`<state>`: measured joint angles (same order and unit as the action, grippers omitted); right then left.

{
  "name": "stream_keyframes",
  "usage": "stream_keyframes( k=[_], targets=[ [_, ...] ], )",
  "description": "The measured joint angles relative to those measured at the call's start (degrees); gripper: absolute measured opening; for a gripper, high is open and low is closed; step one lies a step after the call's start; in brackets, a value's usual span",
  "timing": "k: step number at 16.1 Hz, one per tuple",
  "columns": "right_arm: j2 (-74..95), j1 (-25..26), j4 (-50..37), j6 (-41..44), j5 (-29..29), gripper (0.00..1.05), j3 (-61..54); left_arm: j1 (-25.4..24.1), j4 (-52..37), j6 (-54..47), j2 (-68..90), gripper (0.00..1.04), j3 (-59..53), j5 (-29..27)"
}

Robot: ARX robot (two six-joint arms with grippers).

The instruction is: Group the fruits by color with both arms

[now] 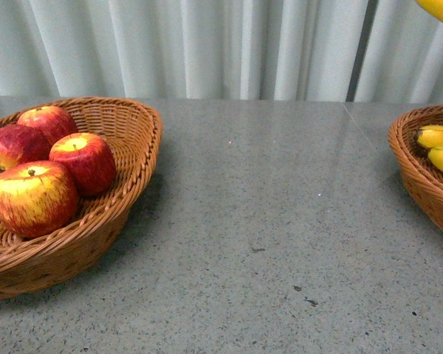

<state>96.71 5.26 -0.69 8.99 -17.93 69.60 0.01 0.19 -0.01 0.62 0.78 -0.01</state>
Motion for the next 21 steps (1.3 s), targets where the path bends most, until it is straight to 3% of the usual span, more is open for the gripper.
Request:
stream_keyframes(
  k=[3,5,11,15,19,20,21],
  targets=[
    [-9.7,11.1,-1.0,7.4,-2.3,0.36,-15.3,0.0,0.0,0.0,0.0,0.98,0.0,0.0],
    [-10.7,12.2,-0.4,9.9,-3.1,0.36,-19.1,0.0,0.0,0.0,0.0,0.98,0.0,0.0],
    [-13.6,11.0,-0.6,9.9,-4.5,0.99,-18.7,0.0,0.0,0.0,0.0,0.98,0.0,0.0],
    [-20.2,7.4,-1.9,7.1,-6.2,0.98,-17.2,0.0,0.0,0.0,0.0,0.98,0.0,0.0],
    [-33.2,0.2,0.6,4.6,-6.5,0.98,-18.0,0.0,0.0,0.0,0.0,0.98,0.0,0.0],
    [-35.9,-1.6,0.0,4.0,-5.2,0.97,-18.9,0.0,0.0,0.0,0.0,0.98,0.0,0.0],
    [-41.0,-5.0,-8.6,-0.4,5.7,0.85,-24.0,0.0,0.0,0.0,0.0,0.98,0.0,0.0]
  ],
)
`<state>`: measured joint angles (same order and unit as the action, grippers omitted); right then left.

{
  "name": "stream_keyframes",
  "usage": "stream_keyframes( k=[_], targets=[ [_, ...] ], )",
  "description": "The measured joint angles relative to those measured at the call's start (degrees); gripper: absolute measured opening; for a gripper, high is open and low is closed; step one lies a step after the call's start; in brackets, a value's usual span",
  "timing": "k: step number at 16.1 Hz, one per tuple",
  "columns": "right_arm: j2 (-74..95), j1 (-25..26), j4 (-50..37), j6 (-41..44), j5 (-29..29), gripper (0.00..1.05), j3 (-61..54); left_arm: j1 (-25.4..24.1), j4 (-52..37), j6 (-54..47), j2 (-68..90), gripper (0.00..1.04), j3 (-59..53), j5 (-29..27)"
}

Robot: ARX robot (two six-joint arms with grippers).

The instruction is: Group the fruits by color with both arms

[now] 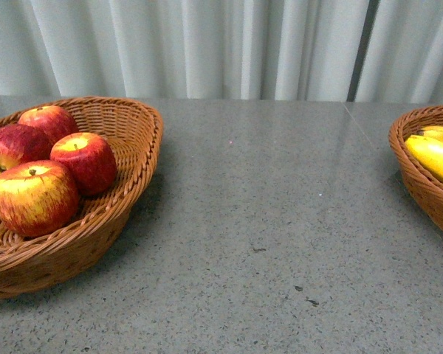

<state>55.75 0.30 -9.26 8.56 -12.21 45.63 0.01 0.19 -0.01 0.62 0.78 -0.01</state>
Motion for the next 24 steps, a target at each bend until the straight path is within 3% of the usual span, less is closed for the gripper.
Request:
stream_keyframes(
  k=[2,3,9,20,22,24],
  targets=[
    [-10.1,-0.6,0.7,-4.6,9.9,0.67,-9.0,0.0,0.0,0.0,0.0,0.98,0.0,0.0],
    [-16.8,0.0,3.8,-6.3,12.2,0.54,-14.6,0.0,0.0,0.0,0.0,0.98,0.0,0.0],
    [-32.6,0.0,2.4,-7.7,12.2,0.01,-28.2,0.0,0.0,0.0,0.0,0.98,0.0,0.0],
    [-44.4,0.0,2.1,-7.9,12.2,0.02,-41.6,0.0,0.0,0.0,0.0,0.98,0.0,0.0],
    [-52.3,0.0,10.2,-8.0,12.1,0.02,-42.8,0.0,0.0,0.0,0.0,0.98,0.0,0.0],
    [-53.4,0.0,9.7,-8.0,12.1,0.02,-42.9,0.0,0.0,0.0,0.0,0.98,0.0,0.0]
  ],
)
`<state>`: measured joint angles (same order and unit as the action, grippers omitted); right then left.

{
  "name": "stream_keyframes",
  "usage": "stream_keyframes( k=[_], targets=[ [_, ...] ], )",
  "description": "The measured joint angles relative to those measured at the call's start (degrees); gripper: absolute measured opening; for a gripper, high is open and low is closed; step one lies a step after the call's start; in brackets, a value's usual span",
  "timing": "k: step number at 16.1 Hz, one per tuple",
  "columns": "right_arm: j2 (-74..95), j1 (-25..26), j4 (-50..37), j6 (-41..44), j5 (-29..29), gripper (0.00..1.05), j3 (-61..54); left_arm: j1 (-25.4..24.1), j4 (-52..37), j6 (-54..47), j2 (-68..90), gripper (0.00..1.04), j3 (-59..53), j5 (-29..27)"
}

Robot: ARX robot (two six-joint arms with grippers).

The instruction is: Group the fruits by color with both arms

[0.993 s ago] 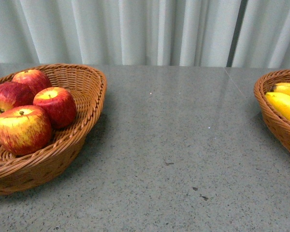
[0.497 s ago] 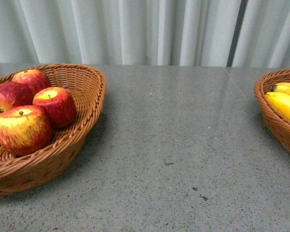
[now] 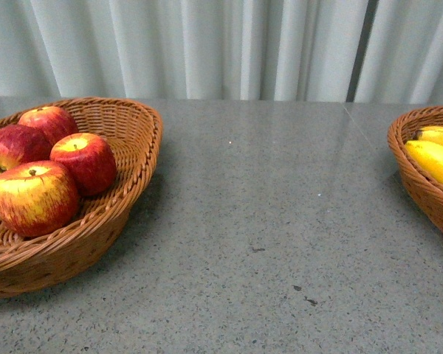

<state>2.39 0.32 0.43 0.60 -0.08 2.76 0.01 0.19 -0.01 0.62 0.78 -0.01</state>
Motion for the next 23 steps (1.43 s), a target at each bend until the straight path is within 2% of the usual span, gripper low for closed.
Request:
stream_keyframes(
  k=[8,9,13,18,23],
  targets=[
    [-2.1,0.0,-0.2,-0.2,0.1,0.02,-2.1,0.0,0.0,0.0,0.0,0.98,0.0,0.0],
    [-2.1,0.0,-0.2,-0.2,0.1,0.07,-2.1,0.0,0.0,0.0,0.0,0.98,0.0,0.0],
    [-2.1,0.0,-0.2,-0.2,0.1,0.54,-2.1,0.0,0.0,0.0,0.0,0.98,0.0,0.0],
    [-2.1,0.0,-0.2,-0.2,0.1,1.00,-2.1,0.0,0.0,0.0,0.0,0.98,0.0,0.0],
    [-2.1,0.0,-0.2,-0.2,0.1,0.98,-2.1,0.0,0.0,0.0,0.0,0.98,0.0,0.0]
  ],
)
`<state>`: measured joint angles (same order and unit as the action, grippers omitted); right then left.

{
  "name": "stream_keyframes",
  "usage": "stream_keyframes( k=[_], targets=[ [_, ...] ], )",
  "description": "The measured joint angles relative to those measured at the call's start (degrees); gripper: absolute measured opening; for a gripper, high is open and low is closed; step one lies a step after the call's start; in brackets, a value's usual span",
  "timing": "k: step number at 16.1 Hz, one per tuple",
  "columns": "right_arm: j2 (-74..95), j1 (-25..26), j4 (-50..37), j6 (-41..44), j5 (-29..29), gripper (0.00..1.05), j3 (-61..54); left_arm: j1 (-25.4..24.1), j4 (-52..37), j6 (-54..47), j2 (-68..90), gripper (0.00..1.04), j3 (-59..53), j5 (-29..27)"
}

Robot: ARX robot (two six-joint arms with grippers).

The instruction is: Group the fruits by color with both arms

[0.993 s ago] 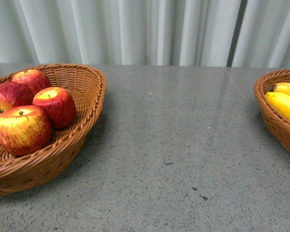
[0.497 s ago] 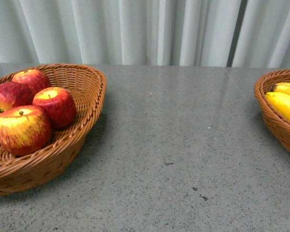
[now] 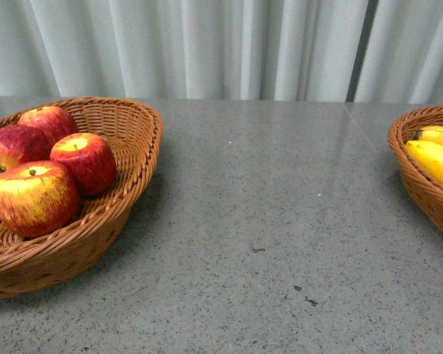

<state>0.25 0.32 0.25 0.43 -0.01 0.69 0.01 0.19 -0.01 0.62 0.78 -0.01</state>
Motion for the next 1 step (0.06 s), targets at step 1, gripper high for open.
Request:
stream_keyframes(
  k=[1],
  targets=[
    [0.0,0.0,0.0,0.0,0.0,0.98,0.0,0.0,0.0,0.0,0.0,0.98,0.0,0.0]
  ],
)
